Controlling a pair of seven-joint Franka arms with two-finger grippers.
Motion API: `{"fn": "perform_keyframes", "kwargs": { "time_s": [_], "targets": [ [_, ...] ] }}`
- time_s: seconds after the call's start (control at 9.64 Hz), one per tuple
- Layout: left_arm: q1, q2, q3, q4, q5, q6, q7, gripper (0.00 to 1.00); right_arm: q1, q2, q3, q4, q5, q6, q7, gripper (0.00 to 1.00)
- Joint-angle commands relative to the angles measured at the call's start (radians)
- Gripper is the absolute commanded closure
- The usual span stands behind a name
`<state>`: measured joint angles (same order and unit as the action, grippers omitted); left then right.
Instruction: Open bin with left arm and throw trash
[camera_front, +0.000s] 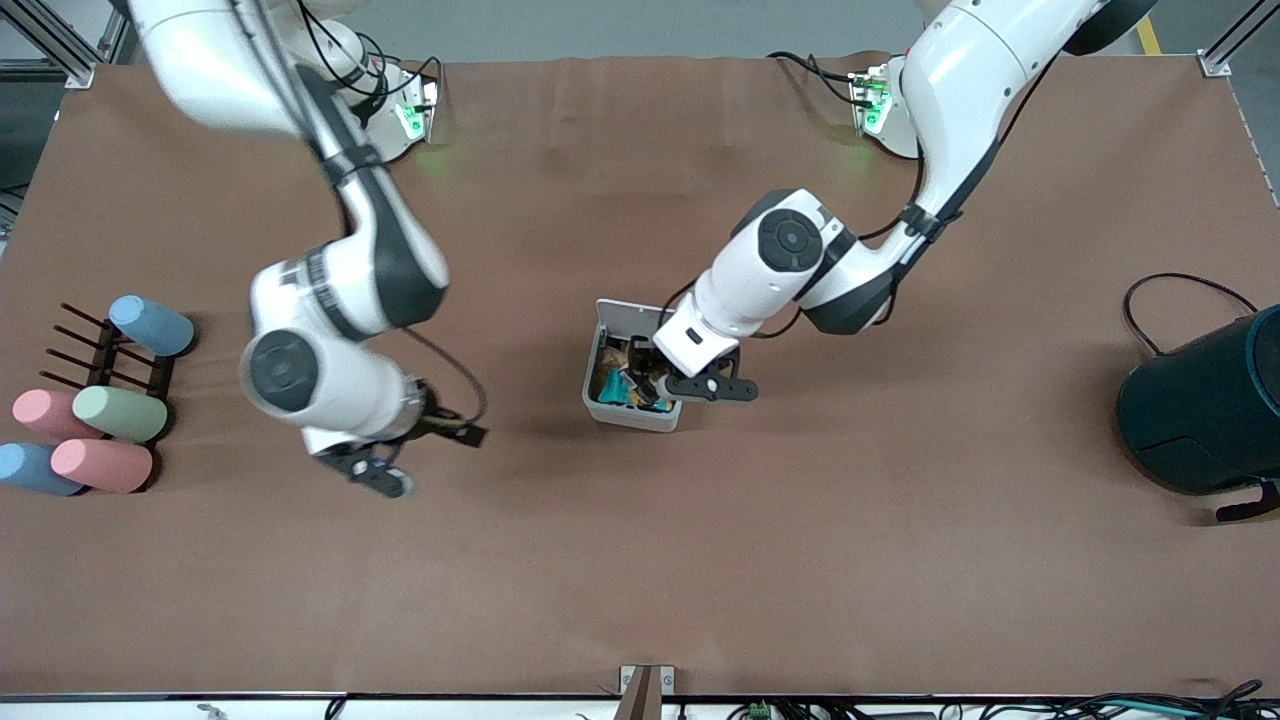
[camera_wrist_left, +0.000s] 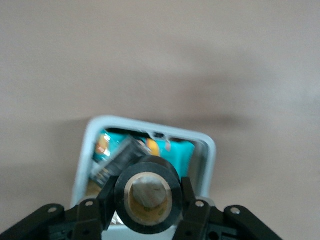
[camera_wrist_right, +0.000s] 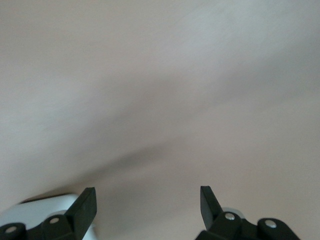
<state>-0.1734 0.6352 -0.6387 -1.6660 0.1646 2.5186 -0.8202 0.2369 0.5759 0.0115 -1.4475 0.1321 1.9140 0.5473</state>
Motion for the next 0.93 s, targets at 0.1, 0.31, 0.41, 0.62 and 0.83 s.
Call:
{"fn": "perform_keyframes", "kwargs": {
  "time_s": [0.1,0.31,0.41,0.62,0.83],
  "targets": [
    [-0.014,-0.006,0.002,-0.003,0.004,-0.021,-0.03,0.02,-0.18,-0.174,0.013,-0.337,-0.067,0.15,-0.379,0.02],
    [-0.012,-0.009,0.004,-0.005,0.004,-0.023,-0.03,0.0,-0.243,-0.227,0.013,-0.547,-0.142,0.34,-0.501,0.01],
    [-0.012,-0.014,0.005,-0.008,0.004,-0.024,-0.028,0.0,-0.287,-0.241,0.013,-0.65,-0.16,0.461,-0.547,0.01],
    [0.021,-0.053,0.008,0.026,0.082,-0.149,-0.019,0.0,-0.37,-0.249,0.012,-0.802,-0.161,0.63,-0.625,0.01],
    [0.075,-0.089,0.004,0.139,0.136,-0.393,-0.011,0.0,-0.402,-0.246,0.012,-0.847,-0.161,0.626,-0.63,0.01]
  ]
}}
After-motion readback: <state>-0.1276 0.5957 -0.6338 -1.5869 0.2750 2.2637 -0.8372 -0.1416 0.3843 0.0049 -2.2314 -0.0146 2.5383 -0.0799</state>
